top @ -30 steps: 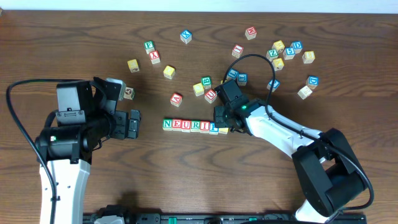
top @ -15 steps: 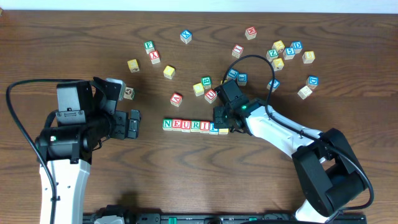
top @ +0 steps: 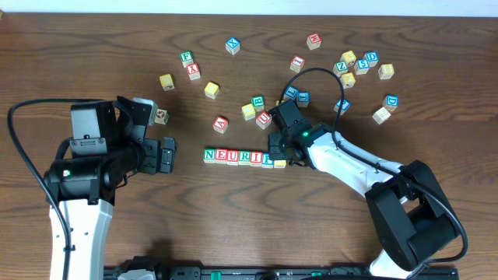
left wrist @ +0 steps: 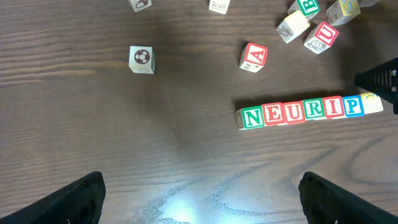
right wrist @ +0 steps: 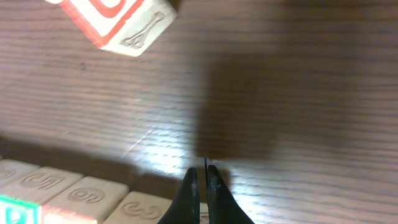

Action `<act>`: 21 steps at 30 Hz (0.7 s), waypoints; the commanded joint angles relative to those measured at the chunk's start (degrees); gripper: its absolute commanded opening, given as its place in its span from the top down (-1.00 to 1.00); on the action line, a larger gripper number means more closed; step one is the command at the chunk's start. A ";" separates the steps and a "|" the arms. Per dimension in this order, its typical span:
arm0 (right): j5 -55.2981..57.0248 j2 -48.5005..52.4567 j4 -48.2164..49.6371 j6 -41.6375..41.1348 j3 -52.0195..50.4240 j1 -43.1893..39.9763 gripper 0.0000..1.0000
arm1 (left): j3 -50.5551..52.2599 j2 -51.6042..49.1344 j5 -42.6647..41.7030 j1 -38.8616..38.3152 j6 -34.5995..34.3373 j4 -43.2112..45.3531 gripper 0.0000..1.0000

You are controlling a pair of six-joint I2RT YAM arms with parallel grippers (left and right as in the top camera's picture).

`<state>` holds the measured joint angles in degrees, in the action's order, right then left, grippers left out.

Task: Spell out NEURIPS

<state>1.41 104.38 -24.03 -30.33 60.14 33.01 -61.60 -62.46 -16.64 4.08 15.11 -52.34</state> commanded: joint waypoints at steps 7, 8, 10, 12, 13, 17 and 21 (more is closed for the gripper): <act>8.92 -0.90 -4.94 -2.29 -0.13 -2.10 0.98 | -1.16 0.35 -0.70 0.26 0.72 -0.13 -0.96; 8.74 -0.90 -5.70 -2.69 -0.13 -2.27 0.98 | -1.16 0.35 -0.68 0.26 0.72 -0.13 -0.95; 7.78 -0.90 -7.08 -3.10 -0.13 -2.34 0.98 | -1.16 0.35 -0.70 0.24 0.72 -0.13 -0.96; 5.92 -0.90 -7.96 -3.10 -0.13 -2.34 0.98 | -1.16 0.35 -0.68 0.26 0.72 -0.13 -0.96; 4.72 -0.90 -8.15 -3.08 -0.13 -2.32 0.98 | -1.16 0.35 -0.68 0.26 0.72 -0.13 -0.95; 1.53 -0.90 -8.17 -3.08 -0.13 -2.21 0.98 | -1.16 0.35 -0.68 0.26 0.72 -0.13 -0.96; 0.74 -0.90 -8.13 -3.32 -0.13 -2.16 0.98 | -1.16 0.35 -0.70 0.26 0.72 -0.13 -0.96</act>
<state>3.68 104.38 -32.12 -32.67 60.14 30.83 -61.60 -62.46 -16.64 4.08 15.11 -52.34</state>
